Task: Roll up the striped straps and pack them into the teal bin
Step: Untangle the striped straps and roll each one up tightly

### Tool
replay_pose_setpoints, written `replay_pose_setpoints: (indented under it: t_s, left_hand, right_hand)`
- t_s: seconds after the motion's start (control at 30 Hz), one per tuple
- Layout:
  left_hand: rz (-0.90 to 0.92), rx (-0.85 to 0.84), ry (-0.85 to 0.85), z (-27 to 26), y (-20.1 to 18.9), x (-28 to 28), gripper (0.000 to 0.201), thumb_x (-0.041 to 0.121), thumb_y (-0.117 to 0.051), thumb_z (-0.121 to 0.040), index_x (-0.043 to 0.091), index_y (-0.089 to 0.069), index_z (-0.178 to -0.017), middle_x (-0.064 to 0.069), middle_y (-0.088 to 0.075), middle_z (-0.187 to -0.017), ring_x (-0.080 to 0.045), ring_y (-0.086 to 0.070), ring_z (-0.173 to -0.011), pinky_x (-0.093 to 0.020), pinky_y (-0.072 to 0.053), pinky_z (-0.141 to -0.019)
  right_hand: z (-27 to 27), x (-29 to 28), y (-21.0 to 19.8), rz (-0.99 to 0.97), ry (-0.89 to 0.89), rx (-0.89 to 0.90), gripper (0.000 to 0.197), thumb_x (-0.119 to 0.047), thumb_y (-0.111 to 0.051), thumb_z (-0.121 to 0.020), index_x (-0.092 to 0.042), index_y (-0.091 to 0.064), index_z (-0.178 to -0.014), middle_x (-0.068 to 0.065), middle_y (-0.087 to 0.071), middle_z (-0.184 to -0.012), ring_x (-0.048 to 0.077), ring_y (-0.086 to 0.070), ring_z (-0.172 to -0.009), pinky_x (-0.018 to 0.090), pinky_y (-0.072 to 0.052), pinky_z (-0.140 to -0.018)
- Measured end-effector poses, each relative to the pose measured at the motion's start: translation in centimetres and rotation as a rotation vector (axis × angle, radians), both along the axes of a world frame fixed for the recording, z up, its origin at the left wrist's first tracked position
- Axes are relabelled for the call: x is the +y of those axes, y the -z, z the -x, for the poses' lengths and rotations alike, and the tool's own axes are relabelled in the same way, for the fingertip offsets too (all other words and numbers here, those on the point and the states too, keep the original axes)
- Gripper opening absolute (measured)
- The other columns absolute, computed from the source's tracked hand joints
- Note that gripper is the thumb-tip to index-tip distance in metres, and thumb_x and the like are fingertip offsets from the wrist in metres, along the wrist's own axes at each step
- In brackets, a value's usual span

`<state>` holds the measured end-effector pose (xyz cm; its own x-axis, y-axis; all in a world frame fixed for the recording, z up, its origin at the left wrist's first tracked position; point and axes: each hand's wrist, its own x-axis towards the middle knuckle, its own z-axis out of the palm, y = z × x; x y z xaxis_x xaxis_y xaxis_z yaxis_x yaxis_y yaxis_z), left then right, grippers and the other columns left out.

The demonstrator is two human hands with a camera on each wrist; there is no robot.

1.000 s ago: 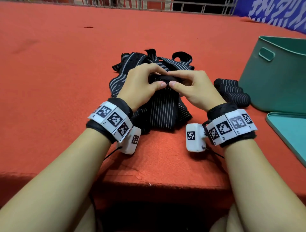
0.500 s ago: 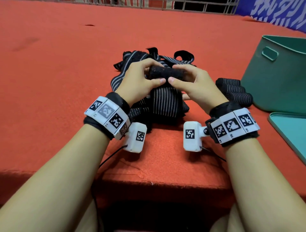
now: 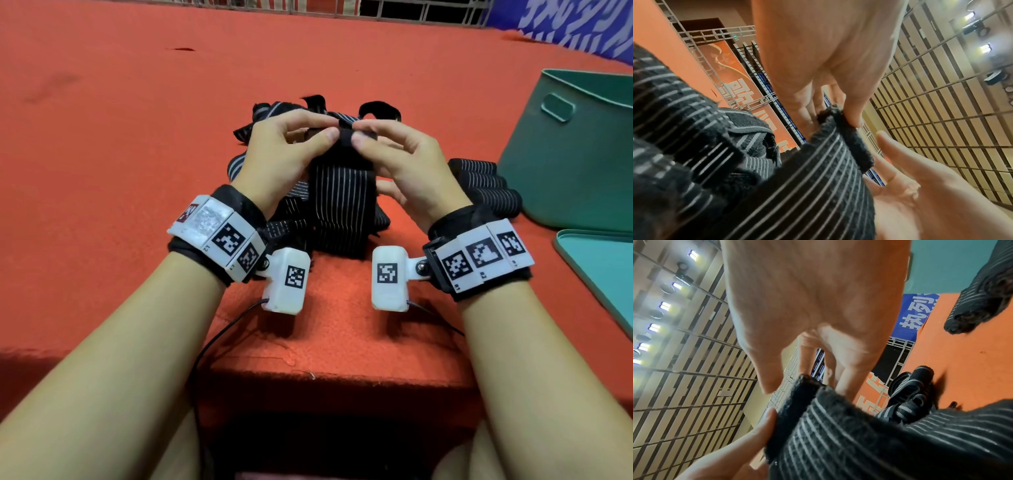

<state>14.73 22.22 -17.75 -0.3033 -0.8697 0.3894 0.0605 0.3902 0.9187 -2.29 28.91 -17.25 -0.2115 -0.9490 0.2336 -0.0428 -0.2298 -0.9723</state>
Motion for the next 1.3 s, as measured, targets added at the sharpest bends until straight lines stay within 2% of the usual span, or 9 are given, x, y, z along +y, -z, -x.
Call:
replay_pose_setpoints:
  t_s: [0.17,0.27,0.47,0.67,0.83,0.93,1.03,1.13,1.3]
  left_hand:
    - [0.077,-0.041,-0.022,0.2,0.2,-0.1,0.014,0.013,-0.076,-0.089,0.023,-0.075,-0.098,0.005,-0.073,-0.096,-0.008,-0.069,-0.089,-0.029,-0.056,-0.075]
    - [0.049,-0.041,-0.014,0.2,0.2,0.0,0.017,0.011,-0.076,-0.086,0.023,-0.076,-0.098,0.008,-0.073,-0.098,-0.010,-0.071,-0.095,-0.037,-0.061,-0.085]
    - [0.095,-0.174,-0.055,0.5,0.2,-0.3,0.037,0.025,-0.066,-0.098,0.020,-0.066,-0.135,0.003,-0.070,-0.126,-0.009,-0.065,-0.118,-0.039,-0.055,-0.101]
    - [0.275,-0.255,-0.140,0.4,0.1,-0.5,0.029,0.012,-0.074,-0.087,0.017,-0.073,-0.115,0.016,-0.068,-0.106,0.007,-0.062,-0.099,-0.018,-0.050,-0.093]
    - [0.318,-0.301,-0.166,0.2,0.2,-0.3,0.028,0.016,-0.075,-0.077,0.022,-0.072,-0.105,0.018,-0.068,-0.104,-0.006,-0.066,-0.106,-0.040,-0.056,-0.092]
    - [0.353,-0.318,-0.212,0.3,0.2,-0.2,0.031,0.013,-0.074,-0.078,0.018,-0.069,-0.108,0.014,-0.068,-0.108,-0.005,-0.063,-0.106,-0.035,-0.054,-0.092]
    - [0.331,-0.357,-0.220,0.5,0.6,-0.2,0.043,0.014,-0.074,-0.082,0.014,-0.059,-0.122,0.006,-0.064,-0.119,-0.007,-0.059,-0.112,-0.024,-0.047,-0.098]
    - [0.274,-0.432,-0.144,0.7,0.7,-0.2,0.063,0.020,-0.070,-0.086,0.015,-0.046,-0.144,-0.005,-0.053,-0.139,-0.015,-0.050,-0.131,-0.032,-0.038,-0.113]
    - [0.090,-0.413,0.043,1.3,0.3,0.5,0.059,0.031,-0.053,-0.096,0.021,-0.031,-0.149,-0.006,-0.040,-0.148,-0.019,-0.041,-0.138,-0.040,-0.033,-0.117]
  right_hand:
    - [0.1,-0.2,0.0,-0.015,0.088,0.054,0.025,-0.019,-0.071,-0.097,-0.018,-0.072,-0.122,0.003,-0.075,-0.103,0.022,-0.076,-0.098,0.037,-0.063,-0.081]
    - [0.2,-0.1,0.1,0.043,0.086,0.128,0.027,-0.006,-0.071,-0.095,-0.010,-0.072,-0.121,0.010,-0.074,-0.104,0.026,-0.074,-0.103,0.044,-0.061,-0.090]
    - [0.4,-0.5,0.3,0.124,0.143,0.135,0.028,-0.001,-0.076,-0.087,-0.011,-0.076,-0.112,0.005,-0.075,-0.106,0.025,-0.072,-0.109,0.050,-0.056,-0.100]
    - [-0.4,-1.1,0.8,0.089,0.209,0.255,0.017,-0.018,-0.076,-0.068,-0.034,-0.080,-0.074,-0.009,-0.074,-0.108,0.013,-0.070,-0.111,0.052,-0.054,-0.101]
    - [-0.8,-0.8,1.1,0.179,0.264,0.364,0.040,-0.017,-0.076,-0.081,-0.020,-0.052,-0.112,-0.002,-0.064,-0.116,-0.008,-0.062,-0.100,0.027,-0.055,-0.090]
    - [-0.7,-1.1,1.3,0.191,0.256,0.667,0.058,-0.023,-0.070,-0.089,-0.019,-0.045,-0.141,0.001,-0.062,-0.127,0.010,-0.060,-0.121,0.036,-0.050,-0.105]
    - [-0.4,-1.3,1.3,0.195,0.263,0.797,0.049,-0.025,-0.067,-0.089,-0.016,-0.063,-0.136,0.000,-0.062,-0.129,0.021,-0.060,-0.122,0.044,-0.048,-0.106]
    - [-0.2,-1.2,1.2,0.206,0.241,0.732,0.039,-0.019,-0.068,-0.085,-0.017,-0.066,-0.124,-0.006,-0.062,-0.120,0.017,-0.063,-0.114,0.041,-0.051,-0.102]
    - [-0.4,-1.3,1.4,0.232,0.246,0.709,0.034,-0.009,-0.070,-0.081,-0.016,-0.062,-0.114,-0.006,-0.065,-0.115,0.013,-0.061,-0.111,0.033,-0.049,-0.097]
